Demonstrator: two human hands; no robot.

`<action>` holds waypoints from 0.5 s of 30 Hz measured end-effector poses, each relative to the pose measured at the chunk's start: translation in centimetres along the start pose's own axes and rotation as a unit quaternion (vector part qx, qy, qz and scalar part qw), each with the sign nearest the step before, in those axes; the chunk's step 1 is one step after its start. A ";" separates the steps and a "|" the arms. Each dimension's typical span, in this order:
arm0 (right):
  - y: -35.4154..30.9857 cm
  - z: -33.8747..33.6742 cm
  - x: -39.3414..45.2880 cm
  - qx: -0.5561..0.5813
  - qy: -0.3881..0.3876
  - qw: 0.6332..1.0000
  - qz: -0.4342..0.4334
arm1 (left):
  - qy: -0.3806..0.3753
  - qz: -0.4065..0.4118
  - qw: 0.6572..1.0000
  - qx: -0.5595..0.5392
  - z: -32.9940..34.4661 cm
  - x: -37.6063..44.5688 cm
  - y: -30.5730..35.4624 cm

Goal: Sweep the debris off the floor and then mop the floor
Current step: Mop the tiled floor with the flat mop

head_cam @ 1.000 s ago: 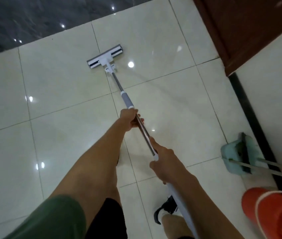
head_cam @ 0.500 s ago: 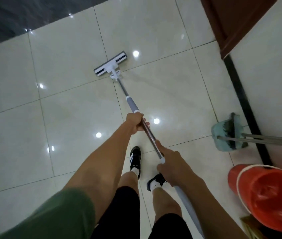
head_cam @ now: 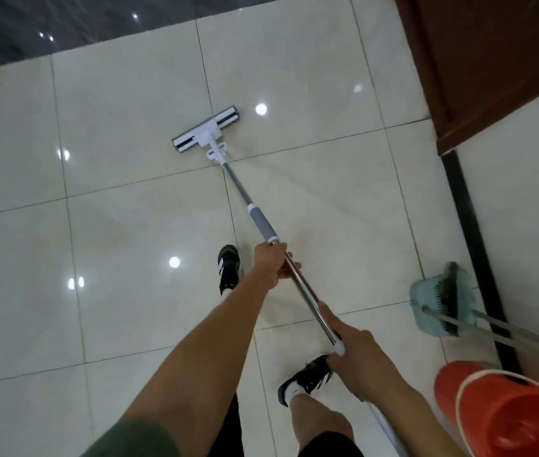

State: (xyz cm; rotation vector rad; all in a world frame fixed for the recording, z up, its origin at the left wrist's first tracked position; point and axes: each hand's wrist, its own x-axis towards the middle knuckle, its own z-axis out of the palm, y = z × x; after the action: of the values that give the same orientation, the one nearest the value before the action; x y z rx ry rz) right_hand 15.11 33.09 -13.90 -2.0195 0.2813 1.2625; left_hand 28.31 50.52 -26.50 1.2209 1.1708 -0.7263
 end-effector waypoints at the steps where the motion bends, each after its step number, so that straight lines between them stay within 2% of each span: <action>1: -2.0 -0.5 1.6 0.003 0.002 1.000 0.001 | 0.002 0.002 1.000 -0.001 -0.7 1.2 2.2; 11: -29.3 -3.1 20.3 -0.018 0.007 0.998 -0.054 | 0.038 0.056 0.998 -0.002 -14.0 13.7 29.5; 15: -35.5 -4.6 25.4 -0.021 0.007 0.998 -0.066 | 0.043 0.074 0.996 0.002 -16.7 15.7 36.2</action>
State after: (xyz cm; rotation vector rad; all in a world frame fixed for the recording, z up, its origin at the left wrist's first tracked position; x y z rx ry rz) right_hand 49.57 59.97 -17.86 -2.0474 0.1271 1.1824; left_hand 61.30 77.78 -28.59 1.3380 1.1354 -0.5697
